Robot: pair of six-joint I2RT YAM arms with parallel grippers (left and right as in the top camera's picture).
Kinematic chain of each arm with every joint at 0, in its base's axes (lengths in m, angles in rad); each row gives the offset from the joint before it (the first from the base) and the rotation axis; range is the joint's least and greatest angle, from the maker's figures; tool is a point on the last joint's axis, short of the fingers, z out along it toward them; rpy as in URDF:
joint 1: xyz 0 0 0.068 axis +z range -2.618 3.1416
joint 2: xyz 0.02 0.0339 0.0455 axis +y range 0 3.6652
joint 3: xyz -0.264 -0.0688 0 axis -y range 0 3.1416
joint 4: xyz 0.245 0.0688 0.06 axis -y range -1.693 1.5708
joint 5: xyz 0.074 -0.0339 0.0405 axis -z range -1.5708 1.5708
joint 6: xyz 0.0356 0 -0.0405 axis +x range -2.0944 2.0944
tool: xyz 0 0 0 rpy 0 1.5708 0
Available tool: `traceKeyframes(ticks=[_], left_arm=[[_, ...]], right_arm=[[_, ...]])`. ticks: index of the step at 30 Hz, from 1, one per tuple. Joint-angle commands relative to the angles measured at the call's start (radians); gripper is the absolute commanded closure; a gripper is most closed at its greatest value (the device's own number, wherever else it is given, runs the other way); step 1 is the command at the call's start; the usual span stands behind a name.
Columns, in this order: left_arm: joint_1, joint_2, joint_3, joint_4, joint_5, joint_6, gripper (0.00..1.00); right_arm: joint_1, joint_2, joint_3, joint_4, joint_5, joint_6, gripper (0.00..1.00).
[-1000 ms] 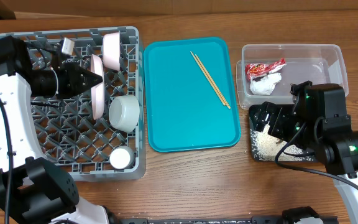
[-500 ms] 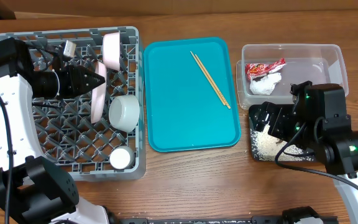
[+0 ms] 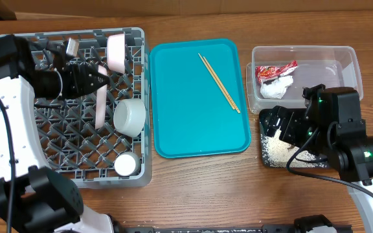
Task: Sort waste into correct bins and load items into the dishwasher
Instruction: 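Carry the white plate with the left gripper and stand it in the rack, then reach the left gripper to the chopsticks on the teal tray and grasp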
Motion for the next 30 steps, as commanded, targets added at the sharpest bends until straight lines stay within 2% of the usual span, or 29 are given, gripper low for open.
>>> traceKeyframes(ticks=[1, 4, 6, 9, 17, 23, 27, 30], left_arm=[[-0.109, -0.124, 0.074, 0.028, -0.125, -0.090, 0.46], [-0.225, -0.151, 0.074, 0.056, -0.284, -0.134, 0.36], [-0.310, -0.149, 0.073, 0.070, -0.385, -0.184, 0.33], [-0.427, -0.124, 0.072, 0.111, -0.459, -0.255, 0.33], [-0.730, 0.090, 0.072, 0.369, -0.822, -0.633, 0.32], [-0.880, 0.357, 0.073, 0.578, -0.937, -0.785, 0.24], [-0.900, 0.465, 0.073, 0.631, -0.919, -0.846, 0.25], [-0.906, 0.500, 0.073, 0.653, -0.903, -0.846, 0.27]], right_arm=[[-0.003, -0.003, 0.020, 0.005, 0.007, -0.003, 0.00], [-0.003, -0.003, 0.020, 0.005, 0.007, -0.003, 0.00], [-0.003, -0.003, 0.020, 0.005, 0.007, -0.003, 0.00], [-0.003, -0.003, 0.020, 0.005, 0.007, -0.003, 0.00], [-0.003, -0.003, 0.020, 0.005, 0.007, -0.003, 0.00], [-0.003, -0.003, 0.020, 0.005, 0.007, -0.003, 0.00], [-0.003, -0.003, 0.020, 0.005, 0.007, -0.003, 0.00], [-0.003, -0.003, 0.020, 0.005, 0.007, -0.003, 0.00]])
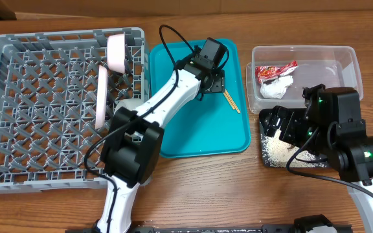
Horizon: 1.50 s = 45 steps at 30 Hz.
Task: Sort waste into correct bins and load items into the dishwasher
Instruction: 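Reach the left gripper to the chopsticks on the teal tray and grasp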
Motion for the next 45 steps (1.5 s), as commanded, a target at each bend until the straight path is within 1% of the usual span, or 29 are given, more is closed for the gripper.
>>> traceKeyframes(ticks=[1, 6, 8, 12, 15, 19, 22, 23, 27, 33, 36, 41, 42, 45], left_arm=[[-0.009, 0.047, 0.014, 0.029, -0.019, -0.055, 0.28], [-0.023, 0.071, 0.014, 0.050, -0.032, -0.043, 0.29], [-0.026, 0.071, 0.014, 0.055, -0.050, -0.019, 0.31], [-0.032, 0.071, 0.025, 0.060, -0.087, -0.008, 0.31], [-0.037, 0.071, 0.027, 0.095, -0.088, 0.009, 0.32], [-0.048, 0.072, 0.027, 0.181, -0.109, 0.108, 0.31], [-0.060, 0.076, 0.027, 0.283, -0.111, 0.254, 0.29], [-0.061, 0.080, 0.027, 0.301, -0.110, 0.285, 0.28], [-0.061, 0.106, 0.027, 0.331, -0.101, 0.395, 0.26], [-0.062, 0.156, 0.026, 0.327, -0.102, 0.589, 0.27], [-0.062, 0.161, 0.026, 0.327, -0.102, 0.638, 0.27], [-0.062, 0.161, 0.026, 0.311, -0.102, 0.655, 0.27], [-0.062, 0.161, 0.026, 0.299, -0.103, 0.657, 0.26], [-0.062, 0.161, 0.027, 0.201, -0.133, 0.663, 0.26]], right_arm=[[-0.003, -0.003, 0.020, 0.006, 0.007, -0.003, 0.00], [-0.003, -0.003, 0.020, 0.006, 0.007, -0.003, 0.00], [-0.003, -0.003, 0.020, 0.006, 0.007, -0.003, 0.00], [-0.003, -0.003, 0.020, 0.006, 0.007, -0.003, 0.00], [-0.003, -0.003, 0.020, 0.006, 0.007, -0.003, 0.00], [-0.003, -0.003, 0.020, 0.006, 0.007, -0.003, 0.00], [-0.003, -0.003, 0.020, 0.006, 0.007, -0.003, 0.00], [-0.003, -0.003, 0.020, 0.006, 0.007, -0.003, 0.00], [-0.003, -0.003, 0.020, 0.006, 0.007, -0.003, 0.00], [-0.003, -0.003, 0.020, 0.006, 0.007, -0.003, 0.00], [-0.003, -0.003, 0.020, 0.006, 0.007, -0.003, 0.00], [-0.003, -0.003, 0.020, 0.006, 0.007, -0.003, 0.00], [-0.003, -0.003, 0.020, 0.006, 0.007, -0.003, 0.00], [-0.003, -0.003, 0.020, 0.006, 0.007, -0.003, 0.00]])
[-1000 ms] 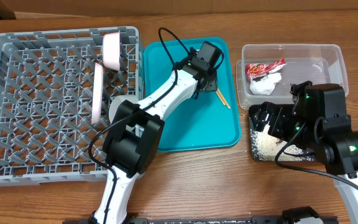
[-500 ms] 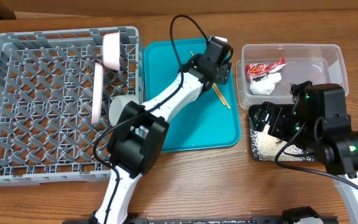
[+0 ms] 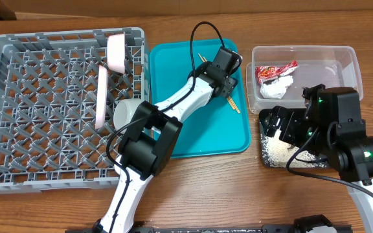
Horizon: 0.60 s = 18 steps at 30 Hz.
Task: Sort waste into correct bins and load items into the dishwasher
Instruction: 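Reach the left gripper to the chopsticks on the teal tray and grasp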
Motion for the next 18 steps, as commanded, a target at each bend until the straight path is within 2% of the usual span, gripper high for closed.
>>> traceKeyframes(ticks=[1, 6, 12, 13, 18], left_arm=[[-0.005, 0.008, 0.005, -0.106, -0.059, 0.045, 0.25], [-0.005, 0.007, 0.005, -0.235, -0.171, -0.001, 0.17], [-0.002, 0.007, 0.009, -0.366, -0.166, -0.137, 0.11], [-0.002, 0.007, 0.015, -0.423, -0.151, -0.208, 0.11], [0.010, 0.007, 0.039, -0.521, 0.023, -0.322, 0.11]], right_arm=[[-0.003, -0.003, 0.020, 0.005, 0.007, -0.004, 0.00], [-0.003, -0.003, 0.020, 0.005, 0.007, -0.003, 0.00], [-0.003, -0.003, 0.020, 0.005, 0.007, -0.004, 0.00], [-0.003, -0.003, 0.020, 0.005, 0.007, -0.004, 0.00], [-0.003, -0.003, 0.020, 0.005, 0.007, -0.004, 0.00]])
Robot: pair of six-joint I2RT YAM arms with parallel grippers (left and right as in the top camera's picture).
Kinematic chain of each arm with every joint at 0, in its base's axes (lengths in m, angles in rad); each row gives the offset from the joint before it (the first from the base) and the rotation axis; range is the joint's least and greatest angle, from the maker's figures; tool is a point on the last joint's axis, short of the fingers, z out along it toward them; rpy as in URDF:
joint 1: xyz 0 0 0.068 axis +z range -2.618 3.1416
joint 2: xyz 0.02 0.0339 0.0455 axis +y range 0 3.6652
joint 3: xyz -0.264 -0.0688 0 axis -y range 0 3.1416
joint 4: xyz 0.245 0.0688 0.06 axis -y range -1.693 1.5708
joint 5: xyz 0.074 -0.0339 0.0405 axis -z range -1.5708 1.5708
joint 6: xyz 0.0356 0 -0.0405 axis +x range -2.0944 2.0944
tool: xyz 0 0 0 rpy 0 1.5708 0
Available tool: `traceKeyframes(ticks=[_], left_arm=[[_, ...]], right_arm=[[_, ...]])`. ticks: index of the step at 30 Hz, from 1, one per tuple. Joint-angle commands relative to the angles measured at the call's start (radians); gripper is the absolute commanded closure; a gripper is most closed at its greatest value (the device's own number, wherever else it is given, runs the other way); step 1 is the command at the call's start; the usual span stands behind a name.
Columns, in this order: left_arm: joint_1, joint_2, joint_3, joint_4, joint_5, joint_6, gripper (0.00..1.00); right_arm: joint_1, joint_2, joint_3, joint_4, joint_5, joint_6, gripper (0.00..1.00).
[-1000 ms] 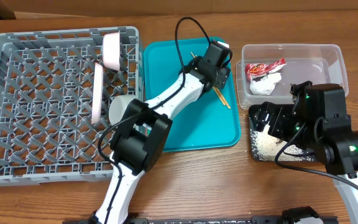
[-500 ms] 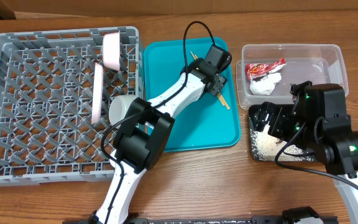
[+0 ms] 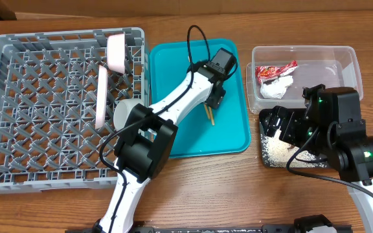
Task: Sort waste into correct bins and load items into the dishwasher
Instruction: 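Reach the left gripper to the chopsticks on the teal tray and grasp, then carry one chopstick with the left gripper into the dish rack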
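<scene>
On the teal tray (image 3: 173, 123), my left gripper (image 3: 214, 98) sits near the middle, pointing down. It is shut on the wooden chopsticks (image 3: 208, 116), whose light ends stick out just below the fingers. The grey dish rack (image 3: 18, 129) at the left holds a pink plate (image 3: 116, 52), a pink utensil (image 3: 101, 97) and a white bowl (image 3: 123, 110). My right gripper (image 3: 278, 123) hovers over a black tray of white crumbs (image 3: 274, 152). Its jaws are too dark to read.
A clear plastic bin (image 3: 342, 61) at the back right holds a red wrapper (image 3: 274, 70) and crumpled white tissue (image 3: 276, 87). The left arm's white links cross the gap between the rack and the teal tray. Bare wood lies along the front.
My left gripper has shifted from the tray's upper right toward its middle. The chopsticks have left their spot near the right rim and now hang under the gripper. The right arm is unchanged.
The left arm was first over the dish rack while the chopsticks lay slanted on the teal tray. It then reached over the tray's top, then sat on the chopsticks by the right rim. Now it has them at the tray's middle. The right arm stayed still.
</scene>
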Motion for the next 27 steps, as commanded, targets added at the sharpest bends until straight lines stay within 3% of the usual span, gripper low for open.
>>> traceKeyframes(ticks=[1, 6, 11, 19, 22, 27], left_arm=[[0.013, 0.048, -0.019, -0.045, 0.194, -0.129, 0.12], [0.051, 0.048, -0.019, -0.042, 0.447, -0.260, 0.20], [0.090, 0.044, 0.005, -0.039, 0.499, -0.301, 0.11], [0.146, 0.005, 0.077, -0.053, 0.434, -0.309, 0.09], [0.148, 0.006, 0.053, -0.046, 0.277, -0.388, 0.07], [0.149, 0.007, 0.024, -0.034, 0.183, -0.502, 0.09]], right_arm=[[-0.003, -0.003, 0.020, 0.005, 0.007, -0.003, 0.00], [-0.003, -0.003, 0.020, 0.005, 0.007, -0.003, 0.00], [-0.003, -0.003, 0.020, 0.005, 0.007, -0.003, 0.00], [-0.003, -0.003, 0.020, 0.005, 0.007, -0.003, 0.00], [-0.003, -0.003, 0.020, 0.005, 0.007, -0.003, 0.00], [-0.003, -0.003, 0.020, 0.005, 0.007, -0.003, 0.00]])
